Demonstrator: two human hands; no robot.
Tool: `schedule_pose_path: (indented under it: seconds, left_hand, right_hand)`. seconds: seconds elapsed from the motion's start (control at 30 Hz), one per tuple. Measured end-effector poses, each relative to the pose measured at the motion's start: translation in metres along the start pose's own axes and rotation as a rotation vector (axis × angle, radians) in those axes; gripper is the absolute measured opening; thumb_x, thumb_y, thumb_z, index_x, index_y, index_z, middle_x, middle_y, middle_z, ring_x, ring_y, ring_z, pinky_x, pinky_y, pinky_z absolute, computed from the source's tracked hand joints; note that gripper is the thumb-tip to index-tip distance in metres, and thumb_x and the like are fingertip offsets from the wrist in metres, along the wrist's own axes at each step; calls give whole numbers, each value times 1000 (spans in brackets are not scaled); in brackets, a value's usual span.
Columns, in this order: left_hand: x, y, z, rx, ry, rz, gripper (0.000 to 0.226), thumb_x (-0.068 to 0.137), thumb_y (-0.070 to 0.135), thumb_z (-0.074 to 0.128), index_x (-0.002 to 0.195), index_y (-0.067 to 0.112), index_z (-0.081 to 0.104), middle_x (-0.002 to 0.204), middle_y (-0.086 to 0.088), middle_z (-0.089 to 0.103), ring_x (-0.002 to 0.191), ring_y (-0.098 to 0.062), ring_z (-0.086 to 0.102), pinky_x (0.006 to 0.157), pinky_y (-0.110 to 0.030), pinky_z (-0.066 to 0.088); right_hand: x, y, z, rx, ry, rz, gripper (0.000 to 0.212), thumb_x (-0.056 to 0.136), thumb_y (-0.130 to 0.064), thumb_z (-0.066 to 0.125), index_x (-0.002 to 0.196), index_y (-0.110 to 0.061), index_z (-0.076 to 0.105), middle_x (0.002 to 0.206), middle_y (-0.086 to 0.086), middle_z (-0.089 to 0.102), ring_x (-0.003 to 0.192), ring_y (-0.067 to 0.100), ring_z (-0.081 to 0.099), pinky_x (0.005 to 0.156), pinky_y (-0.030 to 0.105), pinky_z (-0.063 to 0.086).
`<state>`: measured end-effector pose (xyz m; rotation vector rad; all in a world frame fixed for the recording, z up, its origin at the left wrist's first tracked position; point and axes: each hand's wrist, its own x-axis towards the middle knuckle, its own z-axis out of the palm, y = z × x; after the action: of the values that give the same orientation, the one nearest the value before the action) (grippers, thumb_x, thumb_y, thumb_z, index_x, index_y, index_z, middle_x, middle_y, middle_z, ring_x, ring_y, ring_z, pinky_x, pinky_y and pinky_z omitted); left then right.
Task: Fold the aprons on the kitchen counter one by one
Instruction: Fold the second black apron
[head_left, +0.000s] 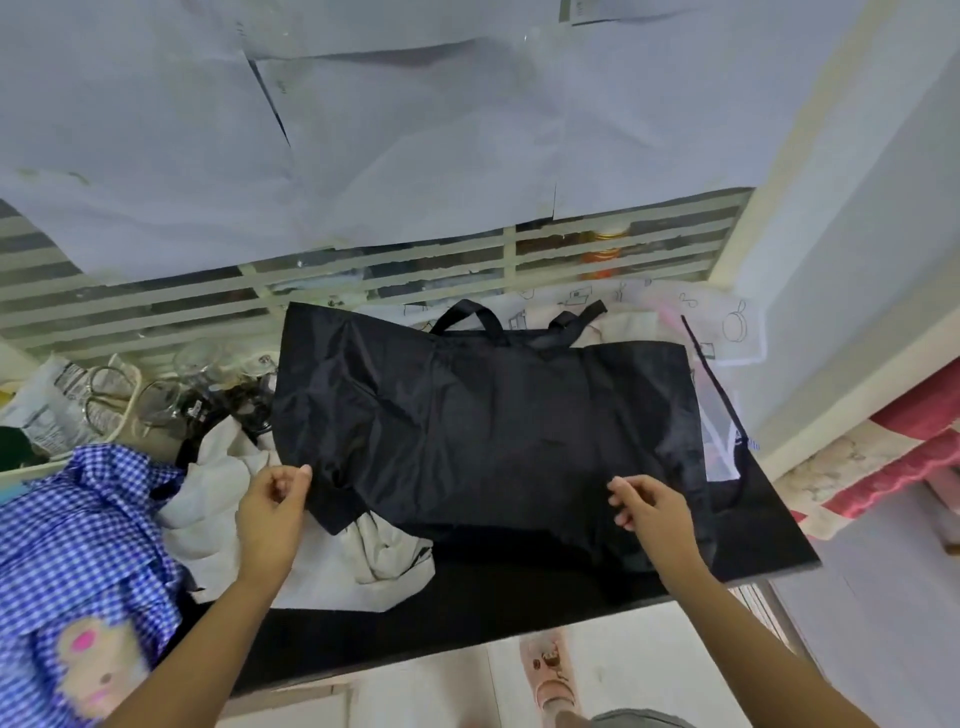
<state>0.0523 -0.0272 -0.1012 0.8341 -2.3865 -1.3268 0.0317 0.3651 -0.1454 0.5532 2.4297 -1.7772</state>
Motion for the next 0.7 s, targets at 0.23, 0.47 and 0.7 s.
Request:
schedule_pose_path:
  seconds: [0.23, 0.47, 0.7]
  left_hand:
    - [-6, -38, 3, 24, -332, -323, 29, 85, 17, 72, 105, 7, 54, 85, -3, 53, 89, -21, 53, 81, -31, 41]
    - [-4, -39, 12, -33, -274, -411, 31, 90, 24, 65, 71, 10, 44, 75, -5, 51, 83, -24, 49, 77, -31, 36]
    - [-6, -18, 4, -243, -175, -269, 14, 93, 25, 60, 96, 11, 62, 102, -8, 64, 100, -25, 58, 90, -33, 43]
  right_hand:
    - [-56, 62, -25, 48, 359, 249, 44, 85, -8, 68, 124, -11, 48, 117, 12, 56, 95, 28, 59, 87, 45, 52]
    - [-55, 66, -46, 268, 309, 360, 40, 88, -1, 63, 126, -3, 52, 106, 12, 63, 83, 21, 65, 79, 31, 53]
    - [-31, 49, -57, 399, 252, 360, 24, 98, -10, 49, 75, -5, 50, 85, 16, 60, 68, 18, 70, 58, 19, 57]
